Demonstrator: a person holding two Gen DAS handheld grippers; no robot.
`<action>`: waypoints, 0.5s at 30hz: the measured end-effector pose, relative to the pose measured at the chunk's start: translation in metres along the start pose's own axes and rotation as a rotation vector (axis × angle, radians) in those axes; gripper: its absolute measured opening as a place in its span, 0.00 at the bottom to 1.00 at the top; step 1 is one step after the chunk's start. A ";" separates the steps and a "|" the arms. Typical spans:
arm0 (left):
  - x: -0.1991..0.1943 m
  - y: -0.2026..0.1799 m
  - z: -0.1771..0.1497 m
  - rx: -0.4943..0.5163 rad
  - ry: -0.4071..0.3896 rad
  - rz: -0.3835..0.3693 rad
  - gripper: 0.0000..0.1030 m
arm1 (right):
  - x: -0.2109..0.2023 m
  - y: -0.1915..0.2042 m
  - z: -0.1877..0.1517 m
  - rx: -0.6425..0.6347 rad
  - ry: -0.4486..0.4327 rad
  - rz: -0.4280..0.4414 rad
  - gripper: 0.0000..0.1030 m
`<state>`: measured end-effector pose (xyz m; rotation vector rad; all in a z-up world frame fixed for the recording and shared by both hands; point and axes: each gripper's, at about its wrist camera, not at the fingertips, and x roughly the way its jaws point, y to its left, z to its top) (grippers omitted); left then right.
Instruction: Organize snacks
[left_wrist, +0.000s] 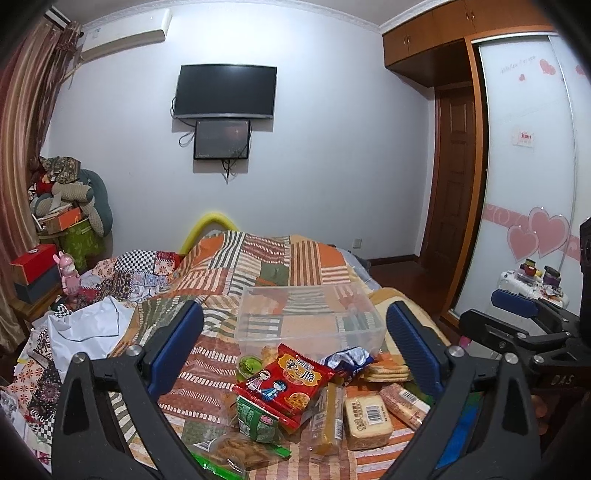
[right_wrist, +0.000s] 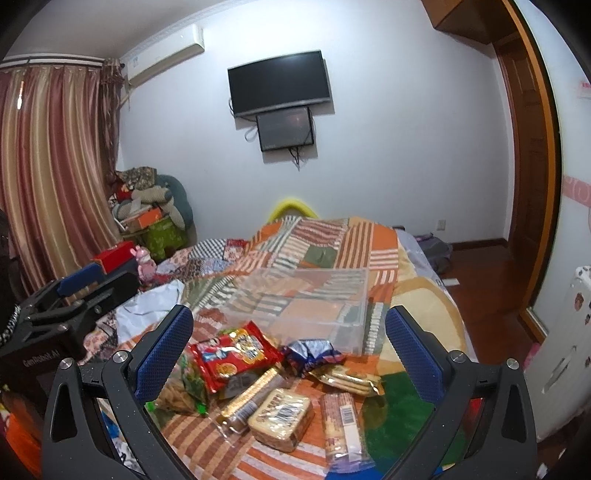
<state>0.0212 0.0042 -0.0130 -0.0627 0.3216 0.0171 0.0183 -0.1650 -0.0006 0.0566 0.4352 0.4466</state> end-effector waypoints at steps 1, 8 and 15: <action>0.006 0.002 -0.001 0.004 0.017 0.001 0.90 | 0.004 -0.004 -0.002 0.005 0.016 -0.007 0.98; 0.045 0.015 -0.019 -0.006 0.169 -0.022 0.73 | 0.030 -0.033 -0.018 0.045 0.135 -0.031 0.78; 0.091 0.021 -0.052 0.001 0.353 -0.031 0.70 | 0.051 -0.054 -0.046 0.060 0.282 -0.037 0.63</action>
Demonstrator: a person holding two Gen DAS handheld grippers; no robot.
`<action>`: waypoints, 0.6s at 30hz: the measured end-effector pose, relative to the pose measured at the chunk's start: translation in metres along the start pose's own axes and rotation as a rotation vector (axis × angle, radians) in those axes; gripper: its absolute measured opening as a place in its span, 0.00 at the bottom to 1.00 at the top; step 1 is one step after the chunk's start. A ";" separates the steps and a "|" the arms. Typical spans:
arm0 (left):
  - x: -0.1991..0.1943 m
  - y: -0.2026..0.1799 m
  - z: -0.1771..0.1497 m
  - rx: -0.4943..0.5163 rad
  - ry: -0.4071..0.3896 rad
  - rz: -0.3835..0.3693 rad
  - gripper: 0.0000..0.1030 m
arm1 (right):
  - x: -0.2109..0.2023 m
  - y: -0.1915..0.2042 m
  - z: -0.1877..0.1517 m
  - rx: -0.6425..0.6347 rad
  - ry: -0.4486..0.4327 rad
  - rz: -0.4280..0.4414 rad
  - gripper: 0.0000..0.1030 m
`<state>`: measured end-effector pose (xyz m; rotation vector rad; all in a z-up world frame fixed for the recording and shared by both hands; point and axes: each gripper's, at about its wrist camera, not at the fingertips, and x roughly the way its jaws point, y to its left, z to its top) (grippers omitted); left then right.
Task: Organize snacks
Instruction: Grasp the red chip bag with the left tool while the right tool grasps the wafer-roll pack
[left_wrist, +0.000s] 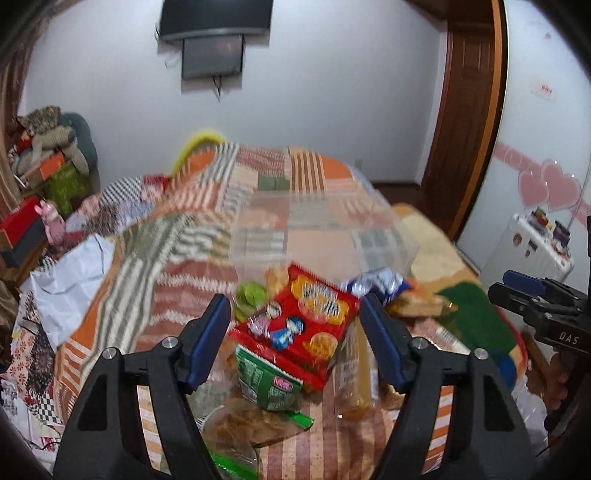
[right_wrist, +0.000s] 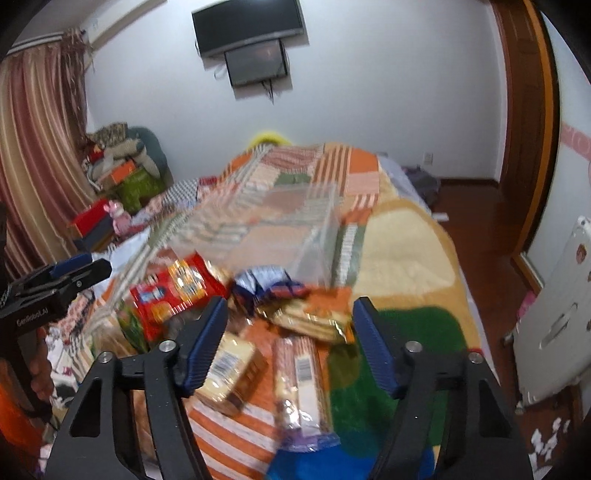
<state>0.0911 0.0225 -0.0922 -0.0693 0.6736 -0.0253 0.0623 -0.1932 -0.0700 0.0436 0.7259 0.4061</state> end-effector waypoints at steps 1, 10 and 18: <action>0.006 0.000 -0.001 0.003 0.018 0.000 0.70 | 0.003 -0.002 -0.003 0.000 0.017 0.000 0.62; 0.059 -0.012 0.000 0.098 0.152 0.002 0.87 | 0.035 -0.015 -0.029 0.042 0.182 0.045 0.62; 0.085 -0.012 0.000 0.153 0.232 -0.004 0.93 | 0.051 -0.016 -0.042 0.052 0.274 0.096 0.54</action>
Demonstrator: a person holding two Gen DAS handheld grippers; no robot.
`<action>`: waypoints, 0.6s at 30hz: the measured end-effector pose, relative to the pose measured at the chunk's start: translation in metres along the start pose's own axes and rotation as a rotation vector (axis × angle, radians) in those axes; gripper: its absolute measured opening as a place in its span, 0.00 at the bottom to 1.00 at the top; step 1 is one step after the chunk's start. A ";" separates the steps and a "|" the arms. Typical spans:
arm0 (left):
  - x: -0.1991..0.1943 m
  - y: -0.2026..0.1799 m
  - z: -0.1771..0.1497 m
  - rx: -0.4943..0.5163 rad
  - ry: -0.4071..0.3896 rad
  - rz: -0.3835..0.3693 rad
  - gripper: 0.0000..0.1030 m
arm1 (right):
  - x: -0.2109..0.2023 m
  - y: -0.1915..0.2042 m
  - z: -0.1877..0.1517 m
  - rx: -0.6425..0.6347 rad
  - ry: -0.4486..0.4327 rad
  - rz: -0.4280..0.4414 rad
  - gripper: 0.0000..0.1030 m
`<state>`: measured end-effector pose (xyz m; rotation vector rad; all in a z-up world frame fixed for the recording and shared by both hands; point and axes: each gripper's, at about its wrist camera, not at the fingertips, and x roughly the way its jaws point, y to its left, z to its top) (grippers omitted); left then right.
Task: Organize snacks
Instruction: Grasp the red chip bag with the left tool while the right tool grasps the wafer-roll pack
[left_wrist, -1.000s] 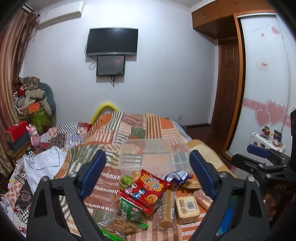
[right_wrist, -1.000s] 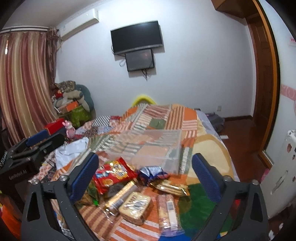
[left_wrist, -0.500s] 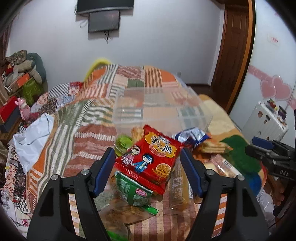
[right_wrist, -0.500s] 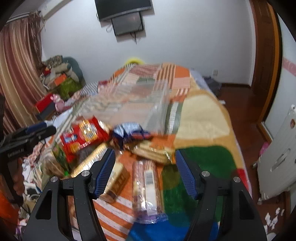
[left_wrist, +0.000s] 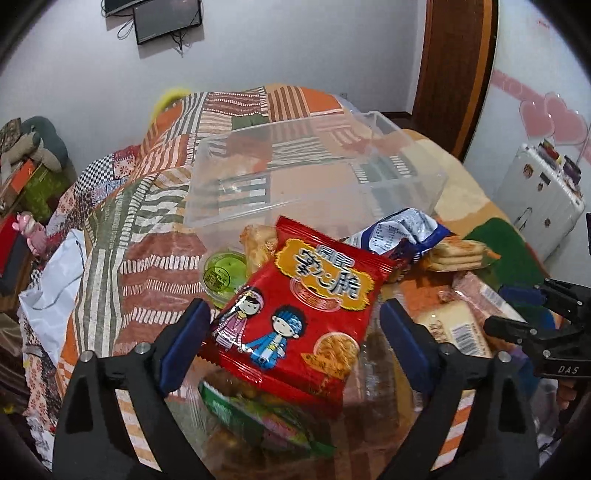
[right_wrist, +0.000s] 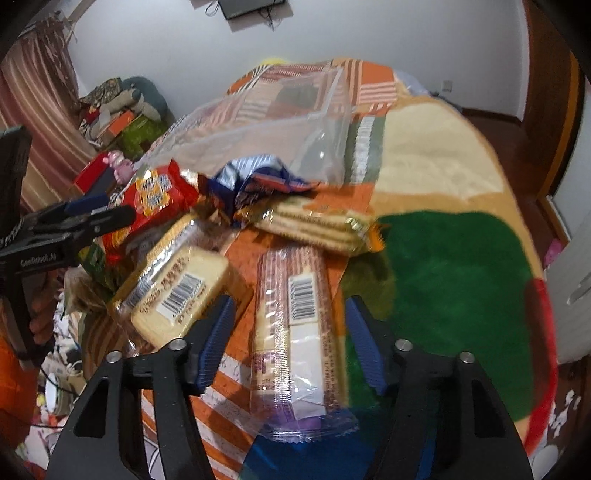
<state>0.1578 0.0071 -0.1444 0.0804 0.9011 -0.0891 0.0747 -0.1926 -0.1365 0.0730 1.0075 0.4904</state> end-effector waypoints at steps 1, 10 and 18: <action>0.004 0.001 0.001 0.000 0.012 0.001 0.93 | 0.002 0.000 -0.001 0.000 0.011 0.004 0.52; 0.021 0.003 0.002 0.006 0.070 -0.030 0.98 | 0.007 -0.005 -0.004 -0.006 0.047 -0.002 0.41; 0.034 0.008 -0.001 -0.066 0.139 -0.115 0.95 | 0.003 -0.011 -0.005 0.000 0.037 0.003 0.41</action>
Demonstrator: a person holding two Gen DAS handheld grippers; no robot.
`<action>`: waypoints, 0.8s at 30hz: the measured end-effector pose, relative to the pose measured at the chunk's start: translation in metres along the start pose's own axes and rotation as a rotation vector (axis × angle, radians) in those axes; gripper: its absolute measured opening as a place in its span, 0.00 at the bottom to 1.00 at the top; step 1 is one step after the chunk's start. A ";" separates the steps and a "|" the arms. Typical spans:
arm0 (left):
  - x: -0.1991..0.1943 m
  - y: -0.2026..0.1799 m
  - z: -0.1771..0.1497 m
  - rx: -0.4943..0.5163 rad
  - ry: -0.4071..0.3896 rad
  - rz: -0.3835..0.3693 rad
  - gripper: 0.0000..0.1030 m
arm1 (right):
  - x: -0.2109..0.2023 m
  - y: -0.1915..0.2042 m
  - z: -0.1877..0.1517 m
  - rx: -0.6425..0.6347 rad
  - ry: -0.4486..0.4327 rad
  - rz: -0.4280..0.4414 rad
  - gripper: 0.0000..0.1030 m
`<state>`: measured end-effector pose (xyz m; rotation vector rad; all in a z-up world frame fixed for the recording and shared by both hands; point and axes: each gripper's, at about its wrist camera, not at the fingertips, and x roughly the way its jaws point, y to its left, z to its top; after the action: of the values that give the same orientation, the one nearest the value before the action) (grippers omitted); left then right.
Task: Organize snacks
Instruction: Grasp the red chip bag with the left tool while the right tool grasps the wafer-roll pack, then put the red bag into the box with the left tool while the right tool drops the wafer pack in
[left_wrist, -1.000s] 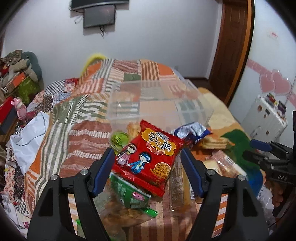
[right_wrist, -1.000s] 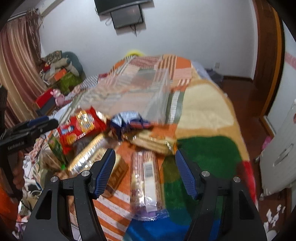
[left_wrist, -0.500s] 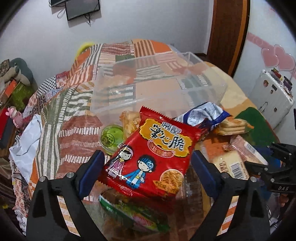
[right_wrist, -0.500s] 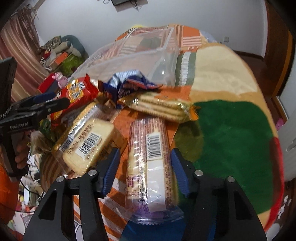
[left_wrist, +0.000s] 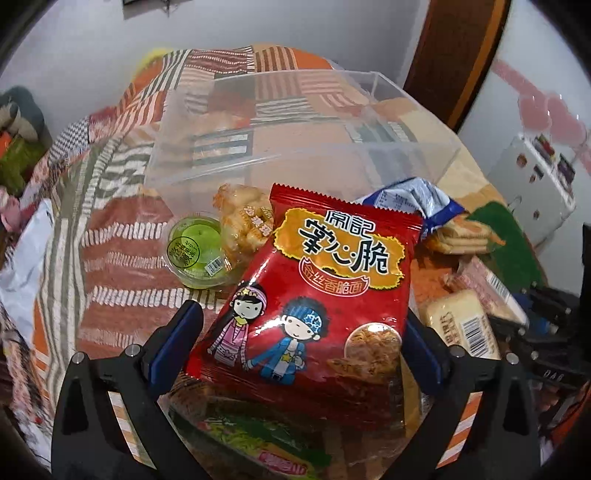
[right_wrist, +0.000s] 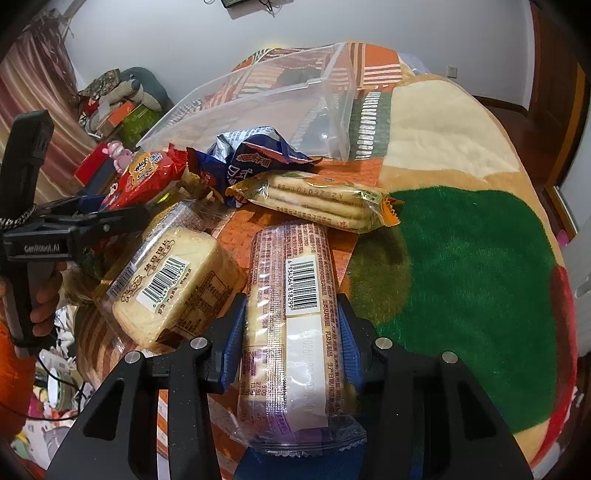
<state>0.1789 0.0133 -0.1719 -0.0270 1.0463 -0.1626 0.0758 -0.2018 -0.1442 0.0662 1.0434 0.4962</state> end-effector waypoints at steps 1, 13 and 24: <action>-0.002 0.001 0.000 -0.010 -0.008 -0.010 0.90 | -0.001 0.001 0.000 -0.001 -0.002 -0.001 0.41; -0.038 -0.003 -0.004 -0.013 -0.109 -0.059 0.62 | -0.024 0.013 0.010 -0.007 -0.070 0.035 0.41; -0.079 0.005 0.011 -0.044 -0.243 -0.025 0.62 | -0.043 0.031 0.045 -0.049 -0.211 0.045 0.41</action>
<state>0.1506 0.0296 -0.0986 -0.0976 0.8068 -0.1550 0.0849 -0.1841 -0.0774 0.0966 0.8247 0.5434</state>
